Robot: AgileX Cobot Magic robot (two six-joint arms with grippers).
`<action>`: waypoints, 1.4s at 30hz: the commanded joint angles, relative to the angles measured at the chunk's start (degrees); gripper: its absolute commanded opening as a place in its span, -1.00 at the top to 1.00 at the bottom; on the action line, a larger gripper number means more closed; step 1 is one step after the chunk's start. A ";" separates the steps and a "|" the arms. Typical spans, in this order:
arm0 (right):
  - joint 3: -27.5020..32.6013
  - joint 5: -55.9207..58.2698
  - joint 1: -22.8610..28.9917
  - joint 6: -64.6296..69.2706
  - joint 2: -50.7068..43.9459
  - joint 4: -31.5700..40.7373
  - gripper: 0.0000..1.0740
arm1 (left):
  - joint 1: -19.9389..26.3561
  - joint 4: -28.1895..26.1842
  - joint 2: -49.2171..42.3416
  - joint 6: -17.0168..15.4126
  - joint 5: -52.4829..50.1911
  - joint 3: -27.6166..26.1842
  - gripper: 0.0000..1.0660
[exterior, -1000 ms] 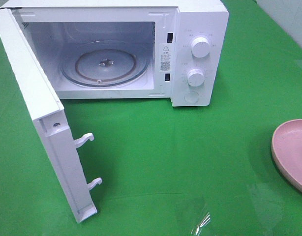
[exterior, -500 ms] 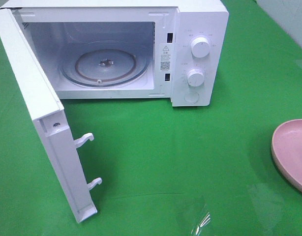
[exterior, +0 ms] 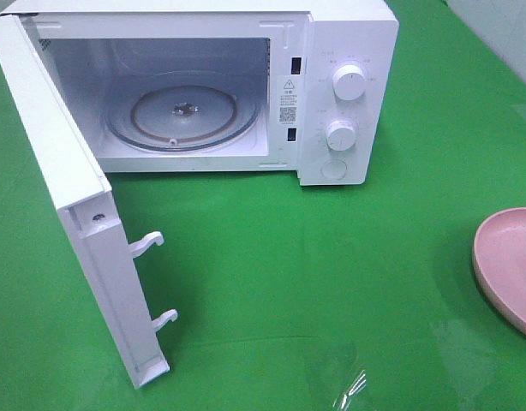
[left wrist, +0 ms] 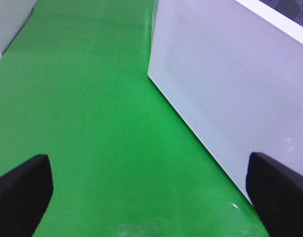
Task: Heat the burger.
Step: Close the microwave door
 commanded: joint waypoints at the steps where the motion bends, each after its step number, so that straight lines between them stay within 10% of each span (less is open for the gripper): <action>1: 0.23 -0.46 -0.46 -0.97 -1.49 0.17 -0.42 | 0.11 -0.11 -0.34 -0.11 -0.46 0.17 -0.85; 42: 0.23 -0.46 -0.46 -0.97 -1.49 0.17 -0.42 | 0.11 0.00 0.80 -0.29 -7.16 -1.95 -0.77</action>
